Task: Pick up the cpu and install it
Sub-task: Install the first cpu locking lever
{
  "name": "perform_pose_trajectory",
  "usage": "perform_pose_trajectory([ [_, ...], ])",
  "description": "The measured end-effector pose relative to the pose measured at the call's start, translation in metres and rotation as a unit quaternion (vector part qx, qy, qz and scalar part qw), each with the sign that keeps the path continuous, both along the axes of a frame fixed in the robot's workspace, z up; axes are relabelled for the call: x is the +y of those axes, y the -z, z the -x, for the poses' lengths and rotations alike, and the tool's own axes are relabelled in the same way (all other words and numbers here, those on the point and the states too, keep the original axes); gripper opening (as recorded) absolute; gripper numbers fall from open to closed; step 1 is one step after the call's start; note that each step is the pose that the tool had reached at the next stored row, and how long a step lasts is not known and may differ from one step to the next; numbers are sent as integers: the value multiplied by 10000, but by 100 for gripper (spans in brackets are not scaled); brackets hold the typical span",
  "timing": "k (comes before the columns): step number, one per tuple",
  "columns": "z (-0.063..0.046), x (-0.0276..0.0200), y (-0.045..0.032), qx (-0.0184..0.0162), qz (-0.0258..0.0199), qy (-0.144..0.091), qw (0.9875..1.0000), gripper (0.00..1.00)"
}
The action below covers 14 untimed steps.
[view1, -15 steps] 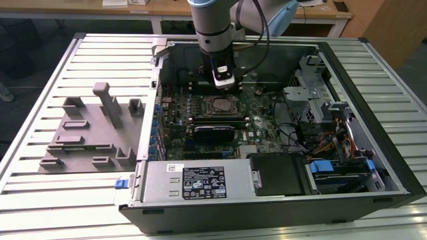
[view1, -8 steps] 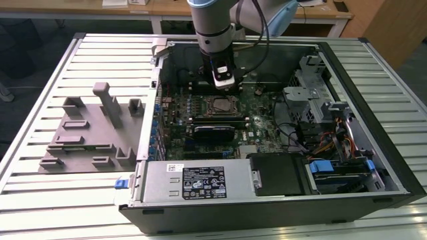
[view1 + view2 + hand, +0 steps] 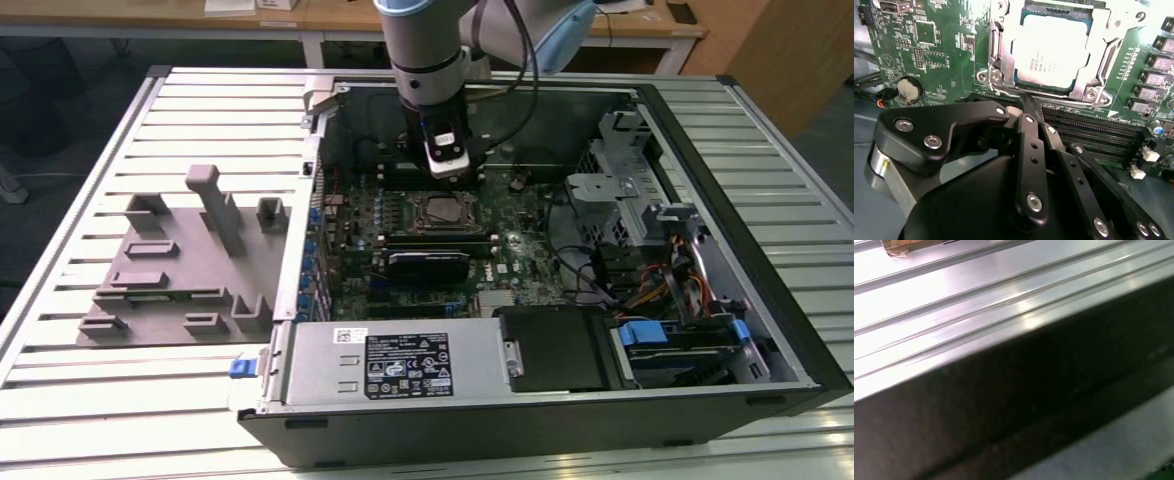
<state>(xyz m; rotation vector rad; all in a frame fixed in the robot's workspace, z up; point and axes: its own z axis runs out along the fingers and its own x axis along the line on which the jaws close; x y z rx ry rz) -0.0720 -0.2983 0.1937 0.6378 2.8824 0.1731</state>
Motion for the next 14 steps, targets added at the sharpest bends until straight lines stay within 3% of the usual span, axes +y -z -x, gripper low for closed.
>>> perform_pose_trajectory([
  [4, 0, 0, -89, 0, 0, 0, 10000, 11],
  [9, 0, 0, -91, -8, 9, 0, 10000, 11],
  [14, 4, 0, -56, -94, 29, 0, 10000, 11],
])
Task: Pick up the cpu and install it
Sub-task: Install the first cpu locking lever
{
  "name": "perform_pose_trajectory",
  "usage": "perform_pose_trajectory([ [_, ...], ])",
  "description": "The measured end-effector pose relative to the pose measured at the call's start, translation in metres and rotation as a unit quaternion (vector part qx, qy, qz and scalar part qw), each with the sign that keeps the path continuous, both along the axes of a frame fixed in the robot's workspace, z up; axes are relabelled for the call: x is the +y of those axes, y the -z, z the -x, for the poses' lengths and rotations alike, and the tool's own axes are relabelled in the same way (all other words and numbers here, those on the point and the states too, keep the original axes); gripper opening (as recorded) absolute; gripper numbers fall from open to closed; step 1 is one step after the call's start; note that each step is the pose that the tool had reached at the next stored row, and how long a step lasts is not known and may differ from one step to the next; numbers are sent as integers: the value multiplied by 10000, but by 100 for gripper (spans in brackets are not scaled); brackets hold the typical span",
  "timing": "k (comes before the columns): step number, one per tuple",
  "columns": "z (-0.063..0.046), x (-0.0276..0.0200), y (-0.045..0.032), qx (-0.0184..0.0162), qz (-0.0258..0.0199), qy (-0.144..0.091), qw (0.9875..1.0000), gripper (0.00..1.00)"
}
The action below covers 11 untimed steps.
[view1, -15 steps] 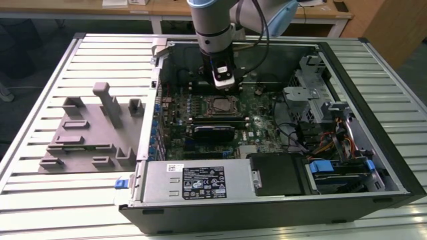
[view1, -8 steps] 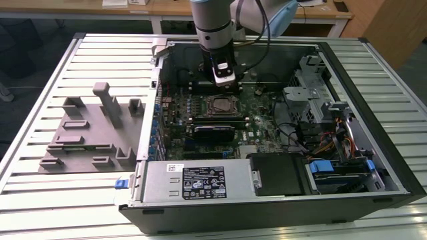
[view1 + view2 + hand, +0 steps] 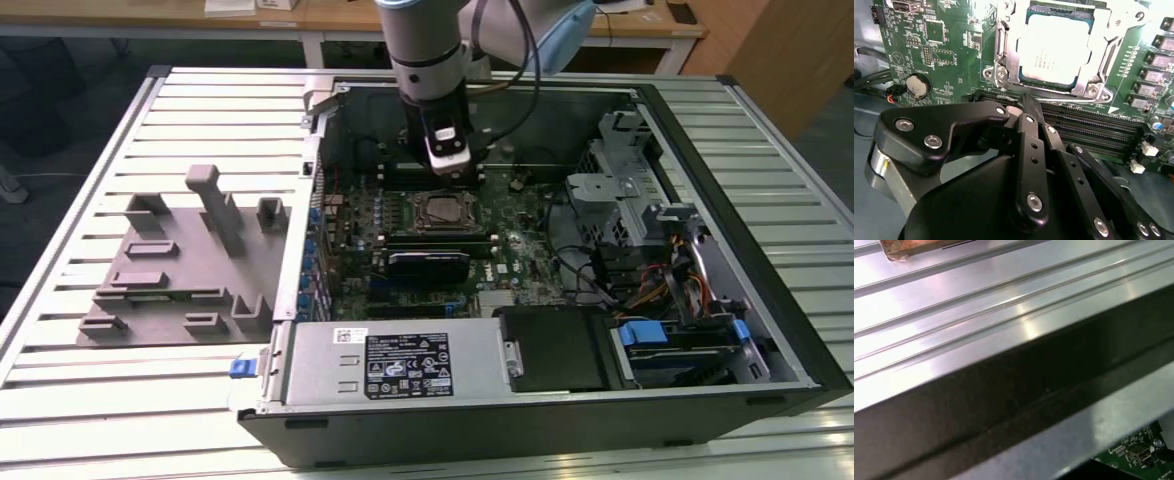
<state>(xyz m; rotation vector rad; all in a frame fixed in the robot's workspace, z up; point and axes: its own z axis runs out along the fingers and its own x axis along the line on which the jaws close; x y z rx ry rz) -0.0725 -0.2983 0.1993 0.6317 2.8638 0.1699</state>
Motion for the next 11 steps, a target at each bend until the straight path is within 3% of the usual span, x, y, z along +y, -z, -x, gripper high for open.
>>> perform_pose_trajectory([
  [11, 62, 0, 52, -150, 73, 0, 9999, 11],
])
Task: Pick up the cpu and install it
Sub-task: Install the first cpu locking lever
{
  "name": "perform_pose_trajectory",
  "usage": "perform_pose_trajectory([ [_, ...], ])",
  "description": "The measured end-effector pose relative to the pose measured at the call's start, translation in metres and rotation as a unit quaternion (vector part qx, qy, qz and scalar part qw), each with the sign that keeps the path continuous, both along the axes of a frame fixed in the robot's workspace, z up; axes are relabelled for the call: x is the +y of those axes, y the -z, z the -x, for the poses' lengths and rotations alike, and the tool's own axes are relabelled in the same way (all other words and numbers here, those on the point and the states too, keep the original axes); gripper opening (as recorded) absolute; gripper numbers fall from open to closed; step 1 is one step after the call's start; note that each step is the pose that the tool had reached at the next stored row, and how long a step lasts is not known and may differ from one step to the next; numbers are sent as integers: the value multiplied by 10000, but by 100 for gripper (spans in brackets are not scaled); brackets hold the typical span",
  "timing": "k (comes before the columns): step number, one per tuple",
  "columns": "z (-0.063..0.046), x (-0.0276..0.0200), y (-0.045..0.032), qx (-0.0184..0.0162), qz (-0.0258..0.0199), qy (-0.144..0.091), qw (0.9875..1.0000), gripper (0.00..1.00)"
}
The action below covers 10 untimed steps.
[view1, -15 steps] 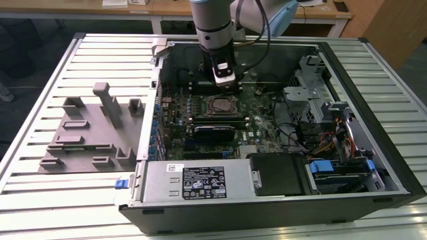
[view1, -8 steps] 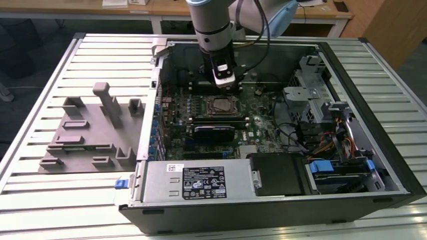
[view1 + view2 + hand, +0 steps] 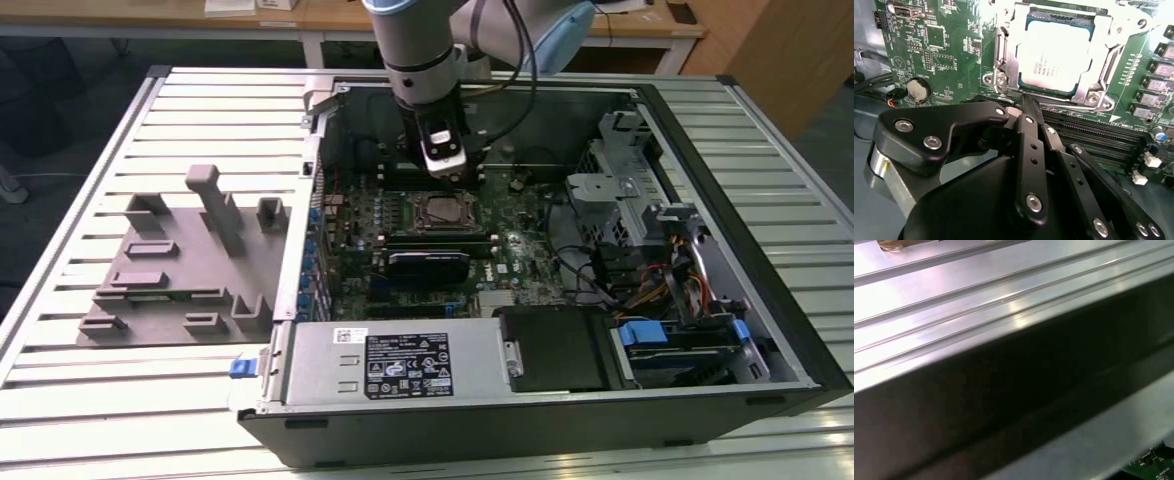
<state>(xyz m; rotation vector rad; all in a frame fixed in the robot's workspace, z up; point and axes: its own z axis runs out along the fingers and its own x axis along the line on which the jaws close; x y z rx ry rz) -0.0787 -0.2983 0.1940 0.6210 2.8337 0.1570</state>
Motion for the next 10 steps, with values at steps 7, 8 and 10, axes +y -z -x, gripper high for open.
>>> perform_pose_trajectory([
  [7, 26, 5, 10, -47, 0, 0, 10000, 11],
  [8, 27, 8, 11, -47, 0, 1, 10000, 11],
  [10, 27, 17, 12, -48, 0, 2, 10000, 11],
])
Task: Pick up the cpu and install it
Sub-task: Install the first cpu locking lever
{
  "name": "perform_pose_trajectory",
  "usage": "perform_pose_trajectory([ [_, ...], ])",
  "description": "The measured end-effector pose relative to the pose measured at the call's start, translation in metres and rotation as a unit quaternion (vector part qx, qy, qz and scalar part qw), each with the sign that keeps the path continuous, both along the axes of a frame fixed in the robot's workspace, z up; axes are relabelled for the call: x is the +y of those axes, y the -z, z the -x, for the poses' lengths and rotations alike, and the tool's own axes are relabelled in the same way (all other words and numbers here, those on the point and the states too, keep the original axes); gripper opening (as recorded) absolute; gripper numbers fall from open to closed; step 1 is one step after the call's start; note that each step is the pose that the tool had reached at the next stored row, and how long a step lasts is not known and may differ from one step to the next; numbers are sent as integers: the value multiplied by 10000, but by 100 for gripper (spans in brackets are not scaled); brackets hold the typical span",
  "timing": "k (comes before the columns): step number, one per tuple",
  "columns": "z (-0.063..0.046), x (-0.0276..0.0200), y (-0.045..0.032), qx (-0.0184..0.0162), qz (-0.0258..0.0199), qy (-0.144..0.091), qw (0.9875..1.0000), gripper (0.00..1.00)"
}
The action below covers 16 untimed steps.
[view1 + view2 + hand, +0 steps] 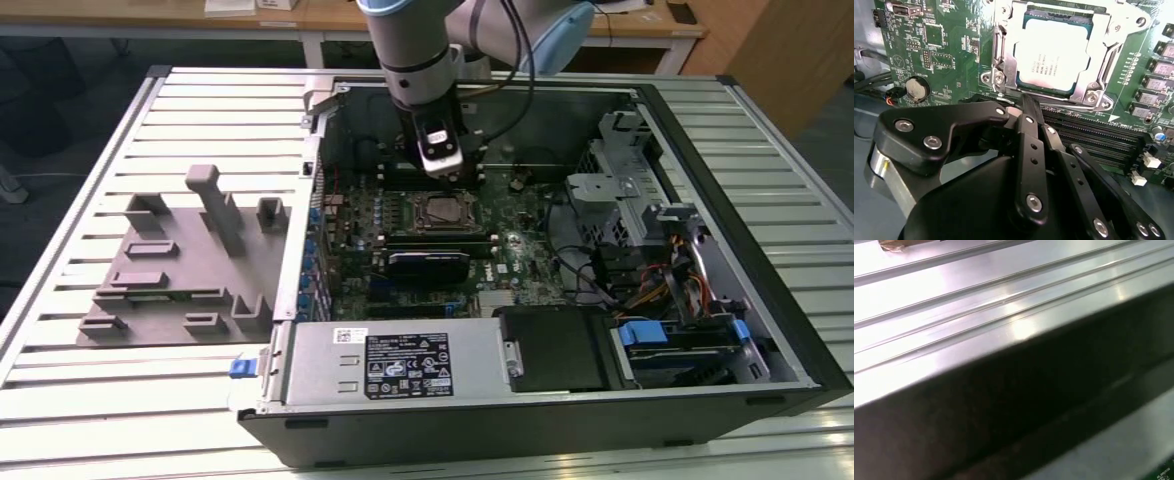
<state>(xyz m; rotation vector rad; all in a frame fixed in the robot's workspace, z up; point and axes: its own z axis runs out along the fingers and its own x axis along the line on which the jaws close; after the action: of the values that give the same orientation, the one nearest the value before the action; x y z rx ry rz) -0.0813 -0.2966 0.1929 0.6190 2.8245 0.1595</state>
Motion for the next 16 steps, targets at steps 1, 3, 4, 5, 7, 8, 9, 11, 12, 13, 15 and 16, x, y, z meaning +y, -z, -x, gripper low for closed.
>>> perform_pose_trajectory([
  [1, 0, 5, 0, 0, 0, 1, 10000, 11],
  [3, 0, 15, 1, 0, -1, 12, 10000, 11],
  [4, 0, 20, 1, -1, -1, 23, 10000, 11],
  [5, 0, 22, 2, -1, -1, 39, 10000, 11],
  [7, 0, 23, 3, -1, -1, 82, 10000, 11],
  [8, 0, 23, 4, -1, 0, 107, 9999, 11],
  [9, 0, 23, 6, 0, 5, 133, 9999, 11],
  [11, 0, 23, 17, -2, 10, 188, 9998, 11],
  [12, -1, 24, 23, -4, 11, 216, 9998, 11],
  [13, 0, 23, 27, -3, 14, 244, 9997, 11],
  [15, 0, 22, 32, -2, 16, 268, 9996, 11],
  [16, 1, 22, 34, -2, 17, 272, 9996, 11],
])
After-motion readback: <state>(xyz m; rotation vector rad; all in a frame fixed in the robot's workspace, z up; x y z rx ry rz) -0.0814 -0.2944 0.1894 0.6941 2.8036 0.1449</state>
